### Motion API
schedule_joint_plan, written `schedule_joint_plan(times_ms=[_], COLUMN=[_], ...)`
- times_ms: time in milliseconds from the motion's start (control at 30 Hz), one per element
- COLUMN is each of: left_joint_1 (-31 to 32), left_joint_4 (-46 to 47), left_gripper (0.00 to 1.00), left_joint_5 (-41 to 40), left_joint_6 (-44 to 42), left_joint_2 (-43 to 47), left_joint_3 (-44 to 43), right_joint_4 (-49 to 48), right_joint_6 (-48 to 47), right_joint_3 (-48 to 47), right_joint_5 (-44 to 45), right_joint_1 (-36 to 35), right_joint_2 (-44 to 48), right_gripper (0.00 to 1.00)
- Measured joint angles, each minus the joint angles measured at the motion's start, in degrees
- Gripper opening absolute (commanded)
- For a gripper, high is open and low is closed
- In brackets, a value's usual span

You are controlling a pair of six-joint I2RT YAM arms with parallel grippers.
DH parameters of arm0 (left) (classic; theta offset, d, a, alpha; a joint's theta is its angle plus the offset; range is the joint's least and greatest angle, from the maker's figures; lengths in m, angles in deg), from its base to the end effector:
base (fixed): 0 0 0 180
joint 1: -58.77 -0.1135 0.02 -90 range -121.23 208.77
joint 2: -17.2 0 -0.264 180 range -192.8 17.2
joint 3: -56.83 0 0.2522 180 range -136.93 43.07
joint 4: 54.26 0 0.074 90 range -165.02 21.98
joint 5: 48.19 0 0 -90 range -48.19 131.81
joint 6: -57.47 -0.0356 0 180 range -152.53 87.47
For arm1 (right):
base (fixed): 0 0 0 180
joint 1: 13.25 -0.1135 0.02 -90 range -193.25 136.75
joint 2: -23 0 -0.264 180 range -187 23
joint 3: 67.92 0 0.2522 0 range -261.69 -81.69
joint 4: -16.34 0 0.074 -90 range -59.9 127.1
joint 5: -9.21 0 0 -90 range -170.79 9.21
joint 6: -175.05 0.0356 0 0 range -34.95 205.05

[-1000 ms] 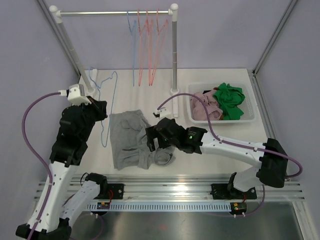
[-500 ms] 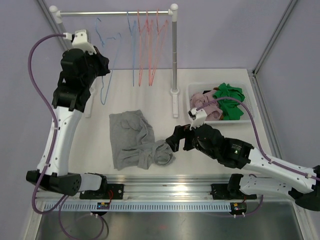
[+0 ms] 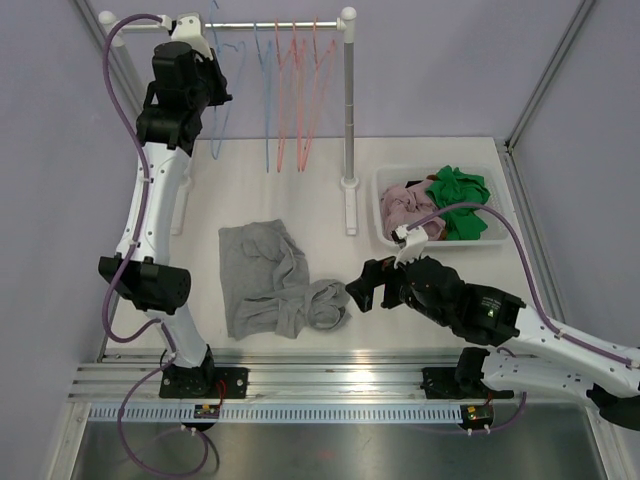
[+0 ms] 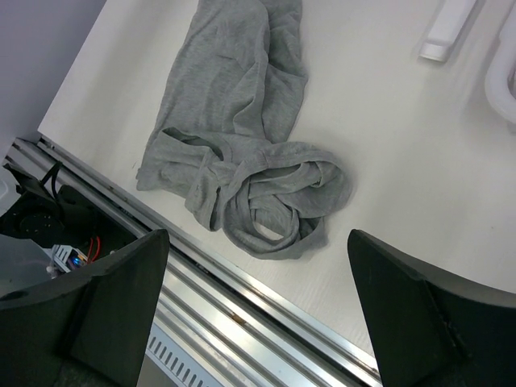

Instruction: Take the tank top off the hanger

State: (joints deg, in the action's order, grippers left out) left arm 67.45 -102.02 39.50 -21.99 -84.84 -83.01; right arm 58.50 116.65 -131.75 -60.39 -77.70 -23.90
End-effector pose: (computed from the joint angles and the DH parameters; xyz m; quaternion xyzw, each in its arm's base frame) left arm 0.3781 -0.0563 0.5073 -0.0254 0.7654 -0.0921 0.6365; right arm 0.0880 0.1553 0.3339 -0.1440 0.8240 0.2919 0.4637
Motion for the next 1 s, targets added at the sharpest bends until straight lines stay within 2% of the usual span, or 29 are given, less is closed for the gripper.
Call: schedule_joint_plan(times_ms=[167, 200, 267, 333, 367, 567, 600, 767, 1000], left_joint_1=[-0.4, -0.5, -0.5, -0.5, -0.5, -0.5, -0.6, -1.4, -2.7], left_joint_4=[-0.7, -0.6, -0.3, 0.2, 0.2, -0.4, -0.4, -0.9, 0.0], left_gripper=[0.01, 0.06, 0.22, 0.32, 0.5, 0.71, 0.99, 0.99, 0.99], left_joint_5=[0.3, 0.3, 0.4, 0.5, 0.5, 0.5, 0.5, 0.3, 0.4], left_joint_6=[0.0, 0.1, 0.2, 0.4, 0.4, 0.1, 0.0, 1.1, 6.6], left_joint_2=[-3.6, -3.7, -3.5, -3.2, -3.1, -1.9, -1.0, 10.1, 36.2], left_joint_3=[-1.7, -1.3, 0.3, 2.0, 2.5, 2.9, 3.3, 11.3, 31.8], right_joint_4=[-0.5, -0.8, -1.3, -1.9, -2.3, -4.2, -4.4, -6.5, -10.3], right_joint_6=[-1.5, -1.8, -2.3, -2.9, -3.3, -5.7, -6.1, -8.0, -10.3], right_joint_3=[2.1, 2.6, 3.3, 3.4, 3.4, 3.1, 2.9, -0.2, -8.9], right_joint_5=[-0.5, -0.7, -1.7, -3.1, -3.7, -6.6, -6.9, -7.8, -7.6], right_joint_1=[0.0, 0.0, 0.0, 0.0, 0.0, 0.0, 0.0, 0.0, 0.0], right_joint_2=[-0.8, -1.2, -2.0, -3.7, -4.7, -14.5, -16.5, -26.4, -41.6], right_gripper=[1.0, 0.99, 0.99, 1.0, 0.99, 1.0, 0.99, 1.0, 1.0])
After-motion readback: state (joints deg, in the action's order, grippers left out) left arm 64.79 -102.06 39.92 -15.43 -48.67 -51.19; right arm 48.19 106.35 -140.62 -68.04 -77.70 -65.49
